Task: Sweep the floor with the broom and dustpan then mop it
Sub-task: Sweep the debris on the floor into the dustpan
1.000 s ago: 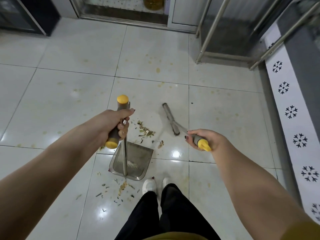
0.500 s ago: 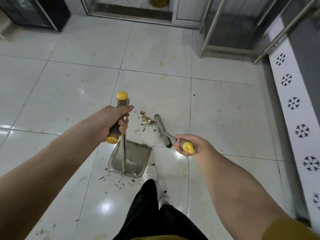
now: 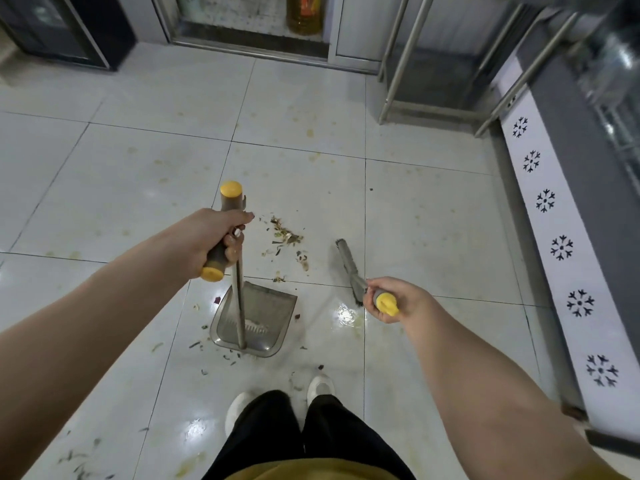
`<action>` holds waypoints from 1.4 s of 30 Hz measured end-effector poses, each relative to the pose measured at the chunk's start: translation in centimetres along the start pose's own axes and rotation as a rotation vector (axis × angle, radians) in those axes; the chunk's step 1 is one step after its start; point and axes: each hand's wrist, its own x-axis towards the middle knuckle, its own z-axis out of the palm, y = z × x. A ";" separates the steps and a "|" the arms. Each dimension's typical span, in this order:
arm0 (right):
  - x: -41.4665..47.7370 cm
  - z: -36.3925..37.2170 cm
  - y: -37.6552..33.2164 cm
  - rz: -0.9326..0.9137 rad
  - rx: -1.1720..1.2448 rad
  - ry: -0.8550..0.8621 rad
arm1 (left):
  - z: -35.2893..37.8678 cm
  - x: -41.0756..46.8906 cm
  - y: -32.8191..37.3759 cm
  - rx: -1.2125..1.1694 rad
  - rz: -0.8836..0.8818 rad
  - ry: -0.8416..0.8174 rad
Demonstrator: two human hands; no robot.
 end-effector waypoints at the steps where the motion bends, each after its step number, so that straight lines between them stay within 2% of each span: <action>1: 0.1 0.3 1.0 -0.028 -0.005 0.023 | -0.6 -0.4 0.0 0.010 -0.002 0.001; 5: 1.1 2.2 5.3 -0.092 0.004 0.091 | -3.9 -1.7 -1.0 0.040 0.004 -0.031; 8: 1.7 4.9 9.5 -0.028 0.041 0.084 | -7.4 -2.1 -2.4 0.055 0.000 -0.079; 15: 2.9 15.0 18.9 0.103 0.122 -0.020 | -15.6 -2.5 -4.2 0.126 -0.066 -0.174; 19: 3.2 16.6 21.2 0.046 0.274 -0.096 | -18.8 -2.8 -5.1 0.142 -0.097 -0.190; 23: 2.1 15.7 22.7 -0.013 0.398 -0.131 | -20.4 -3.0 -6.2 0.160 -0.136 -0.215; 30: 0.5 11.3 25.0 -0.042 0.333 -0.024 | -20.5 -4.4 -8.4 0.210 -0.107 -0.256; 35: -0.4 6.4 29.5 -0.103 0.433 0.093 | -21.1 -6.1 -10.9 0.207 -0.060 -0.256; 42: 0.0 -0.1 37.2 -0.106 0.389 0.291 | -20.5 -8.1 -14.6 0.224 -0.008 -0.243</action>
